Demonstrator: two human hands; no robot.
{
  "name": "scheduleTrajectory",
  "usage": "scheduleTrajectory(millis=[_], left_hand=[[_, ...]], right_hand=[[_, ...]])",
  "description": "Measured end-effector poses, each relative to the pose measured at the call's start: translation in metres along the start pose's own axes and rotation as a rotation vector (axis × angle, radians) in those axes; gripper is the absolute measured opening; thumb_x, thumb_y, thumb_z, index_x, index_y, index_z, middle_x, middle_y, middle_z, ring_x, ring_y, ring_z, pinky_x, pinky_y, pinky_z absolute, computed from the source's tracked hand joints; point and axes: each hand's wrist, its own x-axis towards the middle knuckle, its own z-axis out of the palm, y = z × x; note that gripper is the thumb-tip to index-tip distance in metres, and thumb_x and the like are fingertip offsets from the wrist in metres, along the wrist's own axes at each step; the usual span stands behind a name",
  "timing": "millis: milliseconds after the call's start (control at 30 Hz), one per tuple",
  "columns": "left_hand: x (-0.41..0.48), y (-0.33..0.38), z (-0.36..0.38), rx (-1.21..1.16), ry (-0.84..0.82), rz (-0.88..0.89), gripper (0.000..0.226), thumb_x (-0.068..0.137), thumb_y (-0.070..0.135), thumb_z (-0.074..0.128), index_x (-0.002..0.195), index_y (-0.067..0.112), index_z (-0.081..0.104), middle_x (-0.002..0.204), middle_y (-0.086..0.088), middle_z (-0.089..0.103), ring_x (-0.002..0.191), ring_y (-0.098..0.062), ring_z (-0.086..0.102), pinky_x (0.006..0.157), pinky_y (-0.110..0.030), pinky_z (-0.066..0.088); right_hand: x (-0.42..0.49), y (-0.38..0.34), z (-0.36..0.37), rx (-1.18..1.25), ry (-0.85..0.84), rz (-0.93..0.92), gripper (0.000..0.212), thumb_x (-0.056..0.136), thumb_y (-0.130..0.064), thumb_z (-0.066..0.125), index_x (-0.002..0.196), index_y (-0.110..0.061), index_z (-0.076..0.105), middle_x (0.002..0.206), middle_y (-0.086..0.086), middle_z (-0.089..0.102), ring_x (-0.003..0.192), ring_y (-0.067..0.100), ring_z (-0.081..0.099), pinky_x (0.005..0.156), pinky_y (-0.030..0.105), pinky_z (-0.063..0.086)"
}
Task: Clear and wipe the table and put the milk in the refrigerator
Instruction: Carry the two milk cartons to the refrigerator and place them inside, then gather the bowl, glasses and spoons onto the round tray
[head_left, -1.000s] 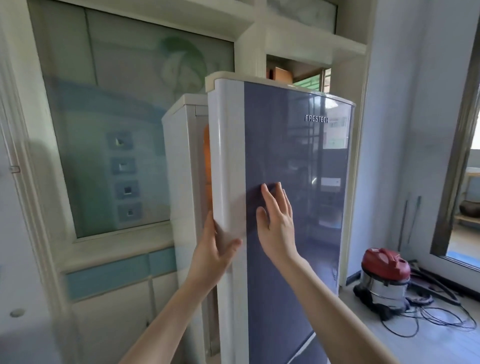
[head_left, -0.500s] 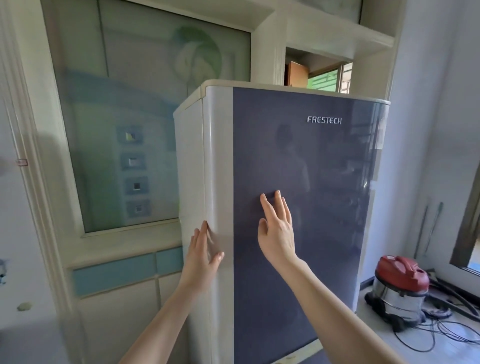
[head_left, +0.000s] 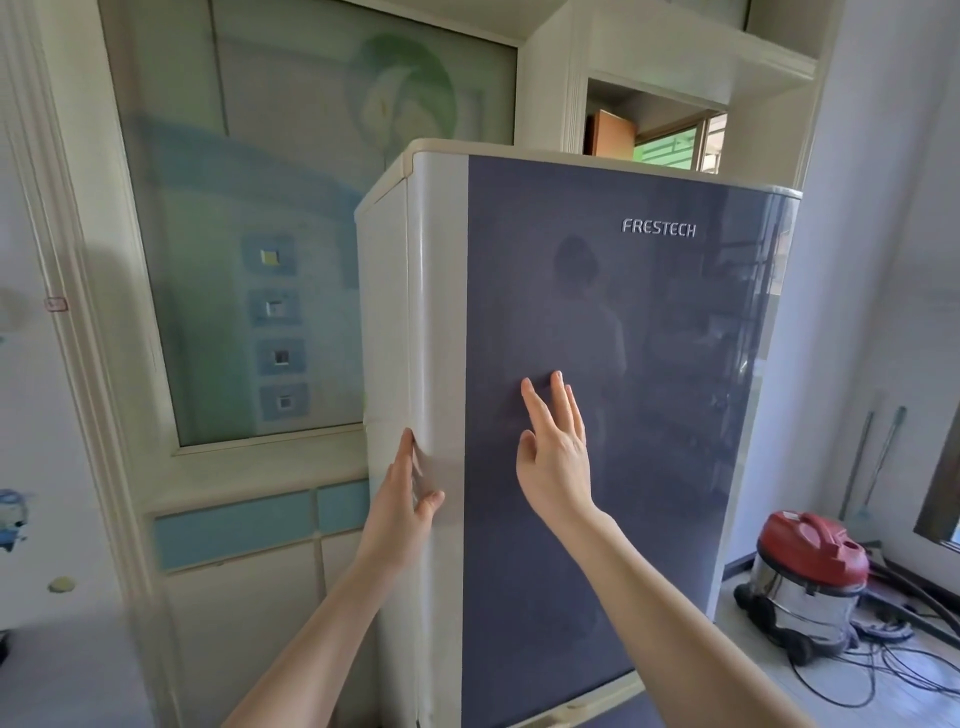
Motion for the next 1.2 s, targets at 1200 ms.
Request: scheduleTrajectory(millis=[1200], left_hand=[[-0.336, -0.061, -0.305, 0.544, 0.477, -0.623, 0.092, 0.085, 0.049, 0.055, 0.148, 0.012, -0.002, 0.157, -0.002, -0.003, 0.145, -0.014, 0.003, 0.116, -0.031, 0.011]], right_hand=[[-0.242, -0.247, 0.129, 0.48, -0.868, -0.168, 0.072, 0.091, -0.032, 0.054, 0.147, -0.013, 0.012, 0.155, 0.002, 0.019, 0.143, 0.016, 0.019, 0.114, 0.029, 0.02]])
